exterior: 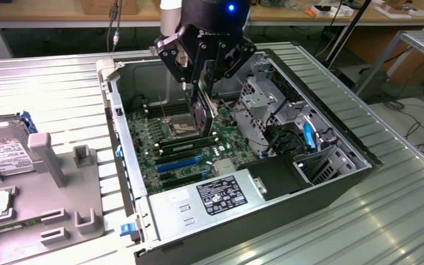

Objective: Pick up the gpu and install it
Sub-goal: 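Pick up the gpu and move the gpu toward the slot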

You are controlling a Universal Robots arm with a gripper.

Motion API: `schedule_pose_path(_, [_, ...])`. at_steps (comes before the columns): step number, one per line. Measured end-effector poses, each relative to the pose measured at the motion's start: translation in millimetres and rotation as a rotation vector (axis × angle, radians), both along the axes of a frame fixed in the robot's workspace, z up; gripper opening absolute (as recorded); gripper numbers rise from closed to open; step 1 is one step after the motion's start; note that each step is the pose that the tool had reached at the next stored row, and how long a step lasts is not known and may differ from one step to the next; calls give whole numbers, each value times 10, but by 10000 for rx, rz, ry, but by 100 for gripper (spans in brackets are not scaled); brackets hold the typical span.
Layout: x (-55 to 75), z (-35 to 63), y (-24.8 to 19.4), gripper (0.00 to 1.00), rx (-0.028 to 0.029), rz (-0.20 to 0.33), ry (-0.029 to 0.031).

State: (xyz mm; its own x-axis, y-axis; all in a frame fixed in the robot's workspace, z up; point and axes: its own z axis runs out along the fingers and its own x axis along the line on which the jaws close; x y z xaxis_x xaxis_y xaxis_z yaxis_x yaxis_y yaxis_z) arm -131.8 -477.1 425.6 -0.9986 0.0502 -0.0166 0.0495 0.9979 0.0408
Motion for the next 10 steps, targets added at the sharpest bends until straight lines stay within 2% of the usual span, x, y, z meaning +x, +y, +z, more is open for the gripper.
schedule_pose_path(10, [239,-1,0,27,0,0,0])
